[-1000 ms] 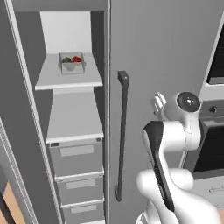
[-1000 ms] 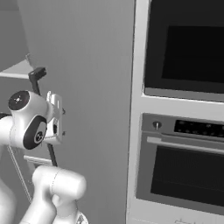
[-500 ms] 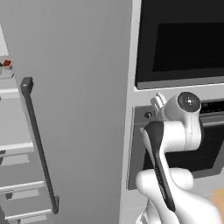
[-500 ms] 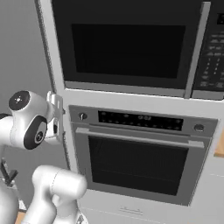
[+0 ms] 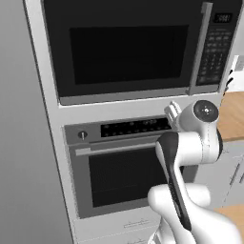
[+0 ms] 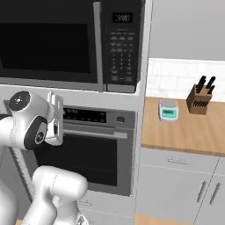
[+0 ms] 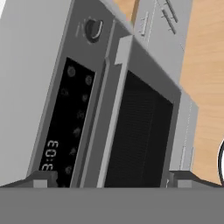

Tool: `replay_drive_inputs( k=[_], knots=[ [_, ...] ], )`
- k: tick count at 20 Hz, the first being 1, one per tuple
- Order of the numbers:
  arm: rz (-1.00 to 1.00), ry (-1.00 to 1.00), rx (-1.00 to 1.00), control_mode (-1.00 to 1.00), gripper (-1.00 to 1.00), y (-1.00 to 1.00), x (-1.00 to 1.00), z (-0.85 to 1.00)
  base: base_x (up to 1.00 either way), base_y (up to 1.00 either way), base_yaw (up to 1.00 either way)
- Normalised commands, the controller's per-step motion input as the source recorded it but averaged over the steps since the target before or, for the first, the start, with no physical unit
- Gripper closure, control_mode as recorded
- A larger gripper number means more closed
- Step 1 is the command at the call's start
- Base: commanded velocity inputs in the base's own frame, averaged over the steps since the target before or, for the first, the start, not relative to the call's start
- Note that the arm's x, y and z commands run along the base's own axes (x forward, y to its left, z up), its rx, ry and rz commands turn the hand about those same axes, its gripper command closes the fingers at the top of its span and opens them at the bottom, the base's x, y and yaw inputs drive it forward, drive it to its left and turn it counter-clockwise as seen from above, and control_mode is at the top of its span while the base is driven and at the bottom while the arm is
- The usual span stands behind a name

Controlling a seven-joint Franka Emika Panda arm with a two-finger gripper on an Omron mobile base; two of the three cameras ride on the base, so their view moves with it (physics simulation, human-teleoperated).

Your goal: Take the meat container that has the shrimp and place it on the second highest rack of the freezer. Then take the vegetable container that has the cucumber and bell pepper and place it on the highest rack of the freezer.

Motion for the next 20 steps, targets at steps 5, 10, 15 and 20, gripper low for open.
replay_drive_inputs(
  k=[5,10,15,20],
  knots=[
    [0.0,0.0,0.0,1.0,-1.0,0.0,0.0,0.0,0.23,-1.0,-0.03],
    [0.0,0.0,0.0,1.0,-1.0,0.0,0.0,0.0,0.36,-1.0,-0.01],
    [0.0,0.0,0.0,1.0,-1.0,0.0,0.0,0.0,0.49,-1.0,0.0],
    [0.0,0.0,0.0,1.0,-1.0,0.0,0.0,0.0,0.5,-0.98,0.0]
  ],
)
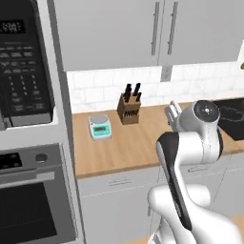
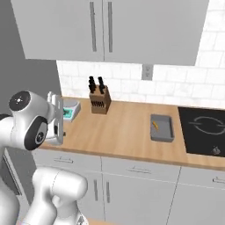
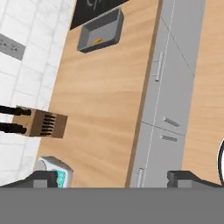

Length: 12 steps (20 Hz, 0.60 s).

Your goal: Take the meat container that has the shrimp and place it on the second highest rack of the freezer. Then take the vegetable container that has the cucumber and bell pepper and place it on the highest rack of the freezer.

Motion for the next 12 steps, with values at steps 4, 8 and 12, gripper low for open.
replay_drive_inputs(
  k=[4,8,12],
  knots=[
    [0.0,0.0,0.0,1.0,-1.0,0.0,0.0,0.0,0.49,-0.78,0.0],
    [0.0,0.0,0.0,1.0,-1.0,0.0,0.0,0.0,0.61,-0.4,0.09],
    [0.03,0.03,0.0,-1.0,-1.0,0.0,0.06,-0.07,0.37,-0.03,0.11]
  ],
)
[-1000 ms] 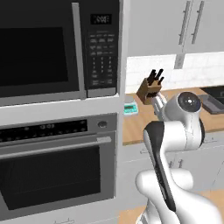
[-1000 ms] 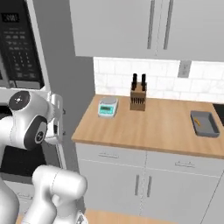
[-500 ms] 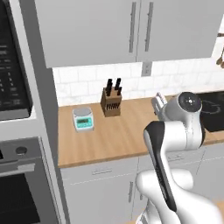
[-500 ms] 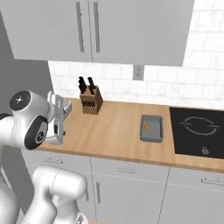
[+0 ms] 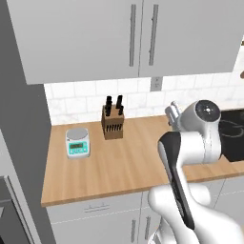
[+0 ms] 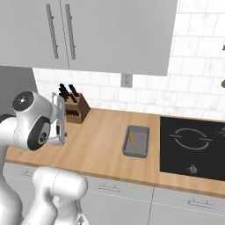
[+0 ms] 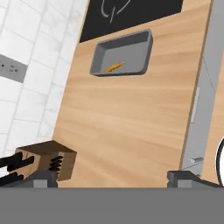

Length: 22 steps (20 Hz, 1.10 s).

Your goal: Take the meat container that has the shrimp and place it on the second highest rack of the freezer. Then take the vegetable container that has the cucumber and bell pepper and place it on the highest rack of the freezer.

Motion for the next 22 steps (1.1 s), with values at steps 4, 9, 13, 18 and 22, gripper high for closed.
replay_drive_inputs(
  k=[4,9,13,18,22],
  knots=[
    [0.01,0.11,0.0,-1.0,-1.0,-0.48,0.06,-0.31,0.0,0.0,0.0],
    [-0.01,0.01,0.04,-1.0,-1.0,-0.94,0.0,-0.27,0.0,0.0,0.0],
    [-0.02,0.09,0.05,-1.0,-1.0,-0.95,0.07,-0.23,0.0,0.0,0.0],
    [0.0,0.2,0.08,-1.0,-1.0,-1.0,0.11,-0.18,0.0,0.0,0.0],
    [0.0,0.27,0.01,-1.0,-1.0,-0.92,0.1,-0.24,0.0,0.0,0.0]
  ],
)
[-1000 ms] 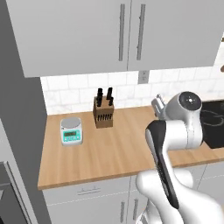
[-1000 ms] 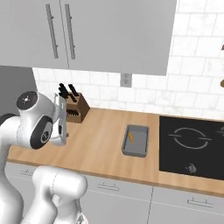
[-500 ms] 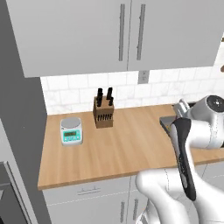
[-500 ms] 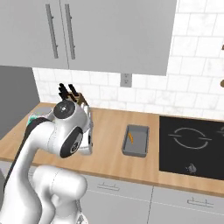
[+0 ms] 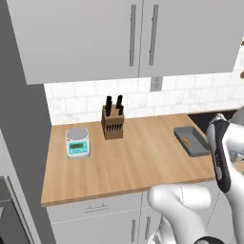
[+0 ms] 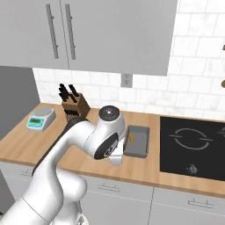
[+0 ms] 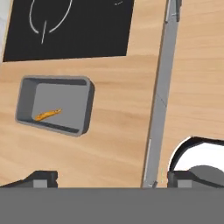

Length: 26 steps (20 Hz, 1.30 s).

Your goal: Take the meat container that has the shrimp and place it on the second highest rack of the freezer. Then take the vegetable container that has the cucumber and bell pepper and place it on the highest rack of the freezer.

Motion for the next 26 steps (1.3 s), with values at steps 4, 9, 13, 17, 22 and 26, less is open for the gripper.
replay_drive_inputs(
  k=[4,9,13,17,22,26],
  knots=[
    [0.0,0.25,0.01,-1.0,-1.0,-0.76,0.11,-0.21,0.0,0.0,0.0],
    [0.04,0.12,0.03,-1.0,-1.0,-0.16,0.23,-0.3,0.0,0.0,0.0],
    [0.05,0.05,0.01,-1.0,-1.0,0.0,0.37,-0.44,0.0,0.0,0.0],
    [0.06,0.0,0.0,-1.0,-1.0,0.01,0.32,-0.54,0.0,0.0,0.0],
    [0.05,0.0,0.0,-1.0,-1.0,0.02,0.37,-0.46,0.0,0.0,0.0],
    [0.02,0.0,0.0,-1.0,-1.0,0.03,0.36,-0.31,0.0,0.0,0.0]
  ],
)
